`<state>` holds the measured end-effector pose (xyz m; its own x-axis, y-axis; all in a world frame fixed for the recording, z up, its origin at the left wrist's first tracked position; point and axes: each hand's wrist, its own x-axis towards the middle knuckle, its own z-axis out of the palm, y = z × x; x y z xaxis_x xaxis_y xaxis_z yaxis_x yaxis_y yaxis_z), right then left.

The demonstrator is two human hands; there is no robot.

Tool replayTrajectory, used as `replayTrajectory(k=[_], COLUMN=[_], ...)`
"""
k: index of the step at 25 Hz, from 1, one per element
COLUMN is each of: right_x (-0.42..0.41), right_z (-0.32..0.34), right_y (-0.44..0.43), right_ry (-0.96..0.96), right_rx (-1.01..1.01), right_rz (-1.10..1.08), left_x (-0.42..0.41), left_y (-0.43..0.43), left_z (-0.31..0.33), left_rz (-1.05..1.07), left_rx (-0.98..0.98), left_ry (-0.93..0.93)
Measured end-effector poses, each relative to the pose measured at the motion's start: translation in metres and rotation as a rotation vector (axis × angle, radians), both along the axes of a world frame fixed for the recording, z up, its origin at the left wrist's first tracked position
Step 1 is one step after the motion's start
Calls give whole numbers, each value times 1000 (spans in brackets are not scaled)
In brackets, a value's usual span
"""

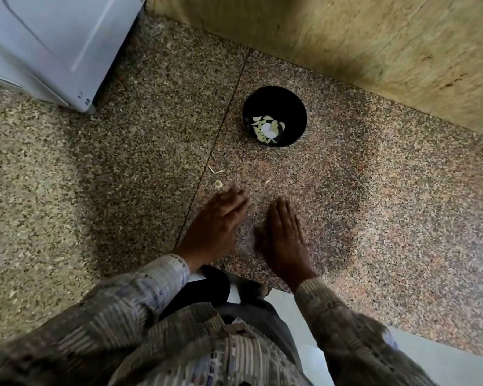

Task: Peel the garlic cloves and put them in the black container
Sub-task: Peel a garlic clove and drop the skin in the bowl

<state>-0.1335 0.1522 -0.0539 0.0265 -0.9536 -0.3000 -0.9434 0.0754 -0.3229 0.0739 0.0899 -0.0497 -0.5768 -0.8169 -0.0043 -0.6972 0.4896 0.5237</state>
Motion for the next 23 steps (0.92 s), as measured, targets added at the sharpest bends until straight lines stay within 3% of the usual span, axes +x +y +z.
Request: replayTrajectory(k=[4, 8, 13, 19, 23], right_x=[-15, -5, -15, -28, 2], right_z=[-6, -19, -20, -27, -36], right_y=[-23, -31, -3, -1, 22], right_ry=[-38, 96, 59, 72, -23], right_rx=[-98, -74, -219, -275, -366], right_rz=[-168, -99, 70, -81, 218], left_x=[12, -19, -42, 3, -4], left_y=[-45, -37, 25, 0, 2], left_z=[-11, -33, -25, -32, -45], left_rz=[246, 185, 147, 549, 483], left_rx=[22, 38, 32, 40, -79], left_ry=[-31, -62, 194, 196, 101])
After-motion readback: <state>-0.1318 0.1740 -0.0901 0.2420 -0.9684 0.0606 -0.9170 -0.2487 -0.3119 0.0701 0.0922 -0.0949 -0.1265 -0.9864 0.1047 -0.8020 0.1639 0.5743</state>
